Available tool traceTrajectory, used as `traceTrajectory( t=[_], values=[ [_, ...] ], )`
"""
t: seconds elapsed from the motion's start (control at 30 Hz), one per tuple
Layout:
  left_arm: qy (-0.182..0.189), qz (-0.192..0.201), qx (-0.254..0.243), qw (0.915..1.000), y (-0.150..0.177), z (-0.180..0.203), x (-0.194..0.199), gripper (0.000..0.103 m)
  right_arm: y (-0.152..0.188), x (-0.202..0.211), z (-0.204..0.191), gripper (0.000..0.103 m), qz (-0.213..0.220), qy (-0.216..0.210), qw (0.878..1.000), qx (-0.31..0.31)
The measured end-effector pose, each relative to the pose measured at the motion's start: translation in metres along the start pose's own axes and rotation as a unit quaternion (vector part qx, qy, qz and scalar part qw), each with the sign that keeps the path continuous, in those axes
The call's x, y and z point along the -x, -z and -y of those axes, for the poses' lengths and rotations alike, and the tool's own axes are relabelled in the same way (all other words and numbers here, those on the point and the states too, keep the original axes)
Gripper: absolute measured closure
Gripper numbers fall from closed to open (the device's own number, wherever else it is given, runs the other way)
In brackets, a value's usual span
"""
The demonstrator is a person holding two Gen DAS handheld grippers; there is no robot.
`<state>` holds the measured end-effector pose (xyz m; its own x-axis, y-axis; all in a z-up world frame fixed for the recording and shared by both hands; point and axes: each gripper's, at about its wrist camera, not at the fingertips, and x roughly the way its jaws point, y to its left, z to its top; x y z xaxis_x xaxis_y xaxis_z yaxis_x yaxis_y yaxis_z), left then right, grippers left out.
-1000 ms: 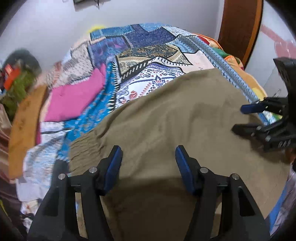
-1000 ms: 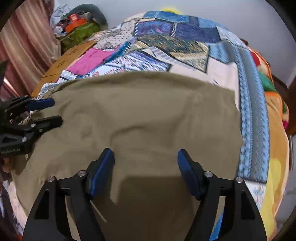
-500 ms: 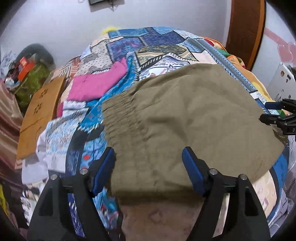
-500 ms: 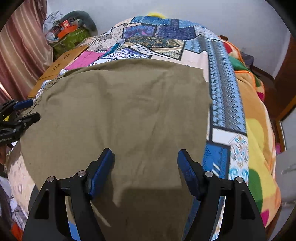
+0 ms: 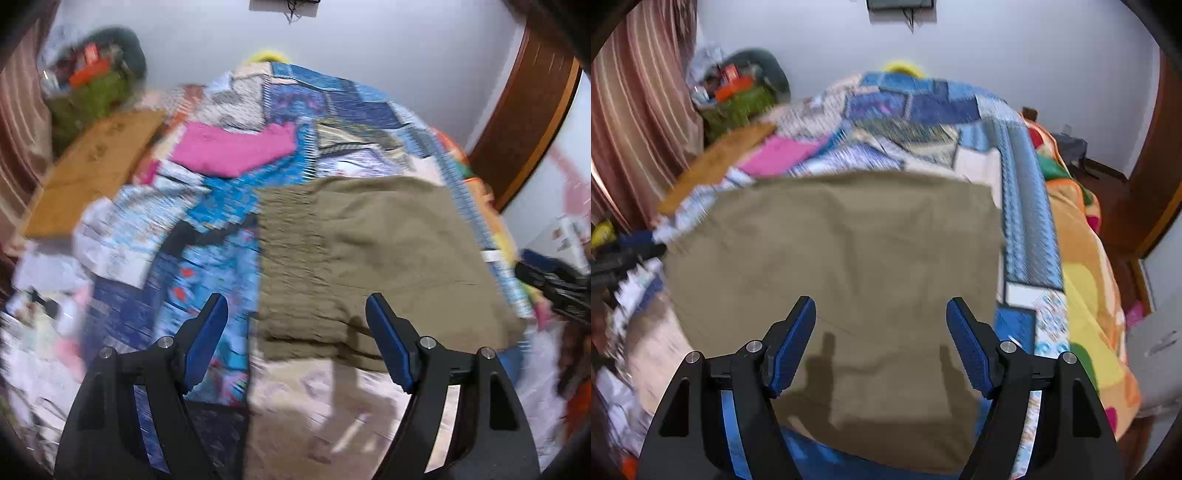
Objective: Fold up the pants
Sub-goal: 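Fold the pants over with both tools and lower them onto the quilt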
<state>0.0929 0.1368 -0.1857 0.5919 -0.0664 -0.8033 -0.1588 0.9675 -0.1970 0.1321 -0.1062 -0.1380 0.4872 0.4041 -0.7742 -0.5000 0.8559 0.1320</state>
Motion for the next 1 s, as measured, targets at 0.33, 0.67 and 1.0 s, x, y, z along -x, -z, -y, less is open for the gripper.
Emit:
traceTrajectory(
  t=[0.33,0.67,1.0],
  values=[
    [0.125,-0.079,0.057,0.9874,0.033,0.004,-0.016,0.026,-0.006,-0.022,-0.06,0.033,0.013,-0.045,0.998,0.047],
    [0.218,-0.082,0.152,0.9606,0.02,-0.007,-0.05,0.018,0.014,-0.055,-0.059,0.033,-0.031,-0.077,0.996,0.042],
    [0.159,-0.074,0.169,0.9698,-0.013,-0.014,-0.073,0.049,0.015,-0.058,-0.055,0.031,-0.028,-0.088,0.994,0.051]
  ],
)
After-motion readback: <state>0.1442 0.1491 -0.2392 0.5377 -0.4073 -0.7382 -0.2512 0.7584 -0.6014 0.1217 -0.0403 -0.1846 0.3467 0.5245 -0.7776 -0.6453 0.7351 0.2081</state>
